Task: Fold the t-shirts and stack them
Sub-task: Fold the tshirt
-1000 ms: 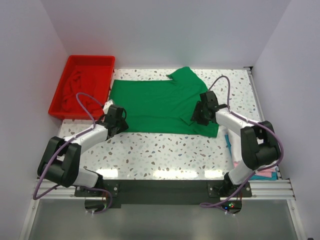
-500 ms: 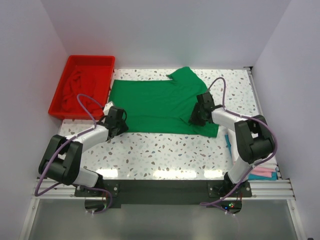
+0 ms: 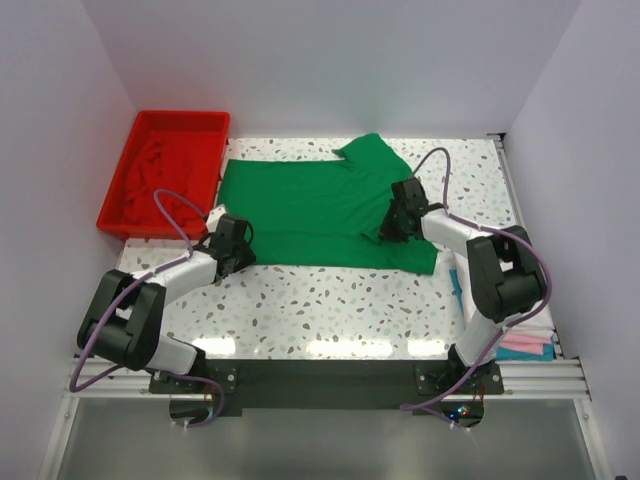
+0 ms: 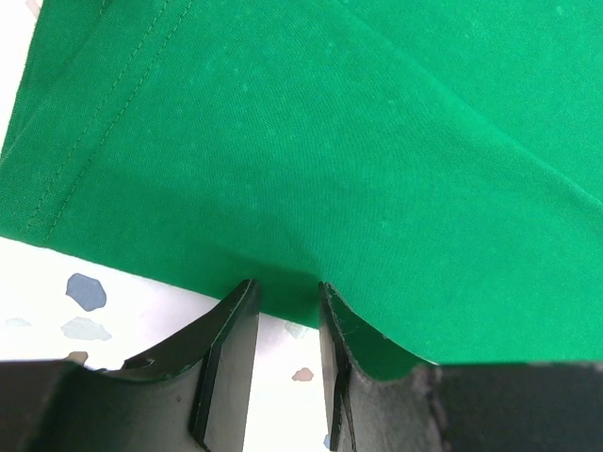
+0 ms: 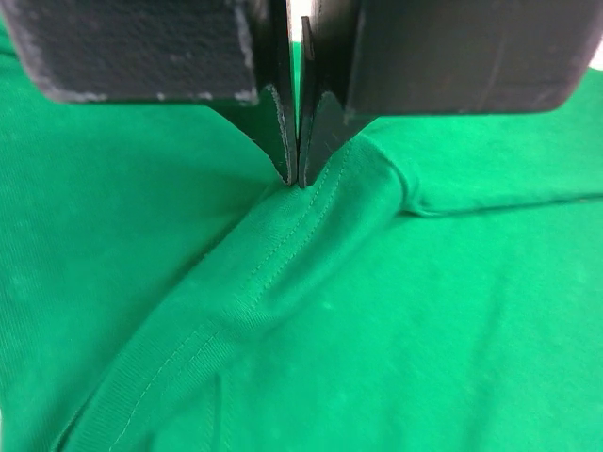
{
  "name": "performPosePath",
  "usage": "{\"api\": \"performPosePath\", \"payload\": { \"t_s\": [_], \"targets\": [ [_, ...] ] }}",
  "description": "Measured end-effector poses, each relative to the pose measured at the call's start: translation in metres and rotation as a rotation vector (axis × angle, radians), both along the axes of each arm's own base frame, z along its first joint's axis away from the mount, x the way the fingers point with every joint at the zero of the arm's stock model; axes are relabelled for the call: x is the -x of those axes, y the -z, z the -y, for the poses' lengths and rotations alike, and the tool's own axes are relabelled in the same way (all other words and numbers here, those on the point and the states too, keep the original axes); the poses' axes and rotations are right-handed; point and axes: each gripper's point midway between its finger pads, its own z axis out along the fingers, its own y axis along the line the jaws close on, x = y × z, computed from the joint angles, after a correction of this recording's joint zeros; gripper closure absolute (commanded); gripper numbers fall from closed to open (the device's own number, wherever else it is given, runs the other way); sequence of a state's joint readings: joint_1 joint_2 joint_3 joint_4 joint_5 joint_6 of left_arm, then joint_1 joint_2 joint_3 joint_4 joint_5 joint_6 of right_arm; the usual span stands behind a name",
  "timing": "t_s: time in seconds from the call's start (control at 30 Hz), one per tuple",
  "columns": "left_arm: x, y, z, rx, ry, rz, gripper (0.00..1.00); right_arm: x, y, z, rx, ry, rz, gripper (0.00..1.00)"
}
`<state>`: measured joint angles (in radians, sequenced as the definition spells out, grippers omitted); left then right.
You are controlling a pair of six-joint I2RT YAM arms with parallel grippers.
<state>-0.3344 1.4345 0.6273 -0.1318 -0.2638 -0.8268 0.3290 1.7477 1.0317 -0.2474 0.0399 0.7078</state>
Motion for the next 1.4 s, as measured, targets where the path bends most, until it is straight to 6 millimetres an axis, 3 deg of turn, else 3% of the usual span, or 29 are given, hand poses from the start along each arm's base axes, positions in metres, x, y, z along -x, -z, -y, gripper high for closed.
{"api": "performPosePath", "payload": {
  "t_s": [0.43,0.57,0.7,0.8,0.97,1.1,1.23,1.4],
  "targets": [
    [0.0,0.0,0.0,-0.003,0.002,0.002,0.64,-0.053,-0.021,-0.019,-0.019,-0.013,0.067,1.0],
    [0.0,0.0,0.0,-0.006,0.006,0.002,0.62,-0.064,-0.016,-0.023,-0.016,-0.022,0.058,0.9],
    [0.0,0.0,0.0,-0.005,0.006,0.003,0.58,-0.074,-0.02,-0.029,-0.02,-0.047,0.066,0.68],
    [0.0,-0.002,-0.001,-0.006,0.008,0.006,0.55,-0.086,-0.037,-0.034,-0.021,-0.069,0.096,0.54],
    [0.001,-0.008,-0.001,-0.004,0.012,0.018,0.49,-0.105,-0.072,-0.038,-0.02,-0.086,0.176,0.52],
    [0.002,-0.016,-0.005,-0.01,-0.003,0.032,0.43,-0.09,-0.077,-0.026,0.015,-0.069,0.17,0.52],
    [0.009,-0.027,-0.02,-0.031,-0.058,0.04,0.4,-0.04,-0.068,-0.002,0.049,-0.044,0.115,0.52],
    [0.007,-0.043,-0.052,-0.037,-0.177,0.078,0.4,0.028,-0.064,0.032,0.07,0.007,0.065,0.39]
  ]
}}
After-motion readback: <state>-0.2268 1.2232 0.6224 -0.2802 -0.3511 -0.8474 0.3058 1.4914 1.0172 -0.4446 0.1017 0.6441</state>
